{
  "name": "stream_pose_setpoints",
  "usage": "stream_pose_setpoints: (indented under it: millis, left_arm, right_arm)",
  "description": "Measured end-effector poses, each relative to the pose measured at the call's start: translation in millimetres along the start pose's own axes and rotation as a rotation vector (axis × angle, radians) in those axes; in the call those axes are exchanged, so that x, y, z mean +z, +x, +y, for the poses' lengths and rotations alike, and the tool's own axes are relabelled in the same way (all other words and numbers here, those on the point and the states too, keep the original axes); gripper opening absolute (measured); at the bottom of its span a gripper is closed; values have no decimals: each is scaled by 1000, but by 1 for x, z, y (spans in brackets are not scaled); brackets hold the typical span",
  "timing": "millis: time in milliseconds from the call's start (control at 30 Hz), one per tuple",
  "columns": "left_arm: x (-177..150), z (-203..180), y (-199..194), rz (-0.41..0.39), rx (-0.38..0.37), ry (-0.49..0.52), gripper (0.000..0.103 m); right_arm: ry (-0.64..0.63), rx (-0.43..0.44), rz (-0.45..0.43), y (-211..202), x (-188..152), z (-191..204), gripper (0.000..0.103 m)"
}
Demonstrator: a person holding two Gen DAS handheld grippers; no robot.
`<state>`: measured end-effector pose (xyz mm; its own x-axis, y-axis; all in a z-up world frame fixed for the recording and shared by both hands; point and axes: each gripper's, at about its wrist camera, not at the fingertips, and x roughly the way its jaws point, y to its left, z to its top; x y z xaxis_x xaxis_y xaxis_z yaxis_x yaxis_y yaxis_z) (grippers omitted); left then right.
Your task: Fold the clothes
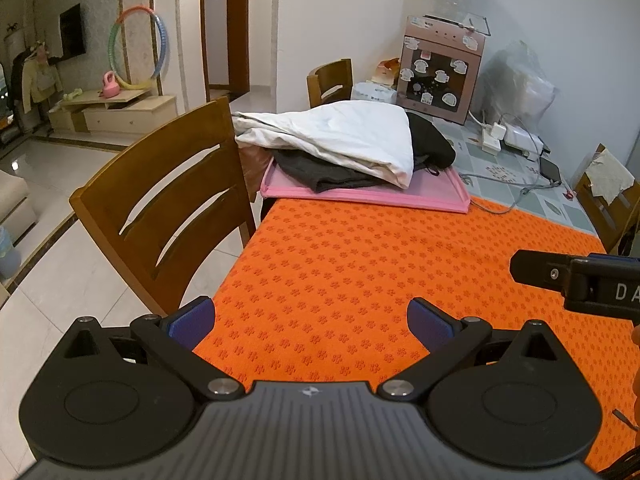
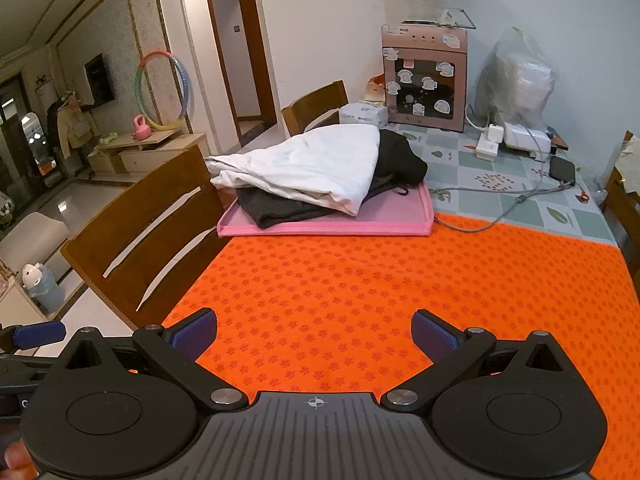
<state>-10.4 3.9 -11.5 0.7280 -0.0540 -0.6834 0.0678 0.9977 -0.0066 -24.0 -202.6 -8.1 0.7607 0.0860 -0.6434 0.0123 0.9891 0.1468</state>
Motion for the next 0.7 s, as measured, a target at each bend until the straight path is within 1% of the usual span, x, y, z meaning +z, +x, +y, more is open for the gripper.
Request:
stream_pose_setpoints:
  millis: [400,700]
  left_arm:
    - [-3,0,-3,1,-11,11,103]
    - [-11,-3,-18,8,6,23,103]
  right_arm:
    - [9,-9,-2,-4,-3,1,103]
    - [-6,-13,10,-10,-4,-5,103]
